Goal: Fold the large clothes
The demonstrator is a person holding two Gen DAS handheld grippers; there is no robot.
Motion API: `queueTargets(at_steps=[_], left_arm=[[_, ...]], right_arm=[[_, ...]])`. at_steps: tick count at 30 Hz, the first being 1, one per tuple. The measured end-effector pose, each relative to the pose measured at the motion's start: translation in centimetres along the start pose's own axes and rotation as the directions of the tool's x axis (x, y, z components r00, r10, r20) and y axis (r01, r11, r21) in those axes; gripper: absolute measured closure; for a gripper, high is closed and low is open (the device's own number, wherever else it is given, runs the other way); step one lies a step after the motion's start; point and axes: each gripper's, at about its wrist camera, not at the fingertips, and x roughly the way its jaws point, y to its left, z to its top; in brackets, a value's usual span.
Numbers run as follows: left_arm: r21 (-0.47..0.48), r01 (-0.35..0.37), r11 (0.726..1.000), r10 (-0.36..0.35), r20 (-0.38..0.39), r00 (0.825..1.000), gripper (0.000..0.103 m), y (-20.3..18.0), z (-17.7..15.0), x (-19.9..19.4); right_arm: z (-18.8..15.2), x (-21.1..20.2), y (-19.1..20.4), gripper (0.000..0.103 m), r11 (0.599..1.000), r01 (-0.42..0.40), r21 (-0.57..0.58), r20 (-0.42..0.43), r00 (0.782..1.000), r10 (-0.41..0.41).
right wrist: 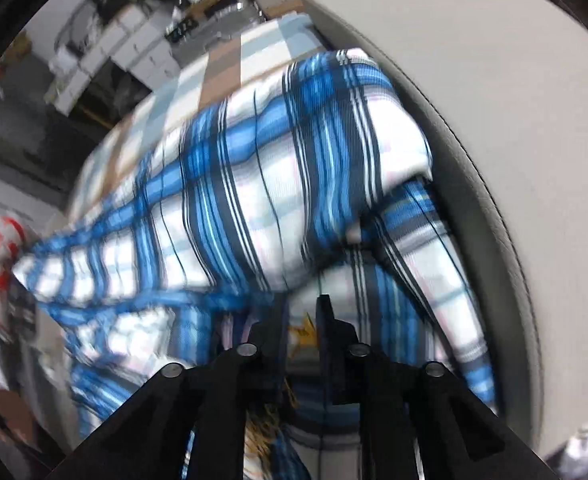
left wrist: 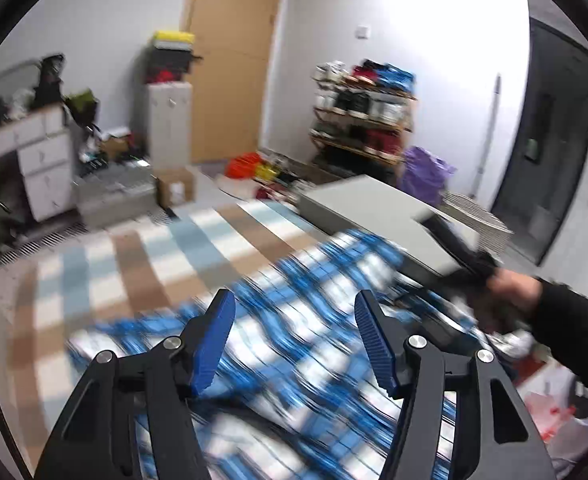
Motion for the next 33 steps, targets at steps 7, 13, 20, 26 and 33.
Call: queueTargets(at_steps=[7, 13, 20, 26, 33], left_arm=[[-0.100, -0.089, 0.991, 0.056, -0.296, 0.953, 0.046, 6.5, -3.0, 9.2], [-0.263, -0.086, 0.961, -0.029, -0.404, 0.914, 0.047, 8.6, -9.0, 11.5], [-0.214, -0.111, 0.970, 0.003, -0.450, 0.893, 0.046, 7.0, -8.5, 11.4], [-0.182, -0.145, 0.972, 0.040, -0.481, 0.876, 0.046, 7.2, -8.3, 11.4], [-0.162, -0.198, 0.967, 0.088, -0.515, 0.853, 0.047, 7.2, -8.2, 11.8]], right_arm=[[-2.4, -5.0, 1.7, 0.062, 0.996, 0.003, -0.086, 0.020, 1.000, -0.002], [-2.1, -11.9, 6.5, 0.038, 0.959, -0.020, -0.281, 0.079, 0.996, 0.043], [-5.6, -20.7, 10.8, 0.013, 0.842, -0.254, -0.475, 0.247, 0.880, 0.405], [-10.1, -27.6, 15.9, 0.000, 0.668, -0.049, -0.743, 0.410, 0.756, 0.511], [-0.8, -13.9, 18.2, 0.000, 0.855, 0.053, -0.517, 0.322, 0.937, 0.136]])
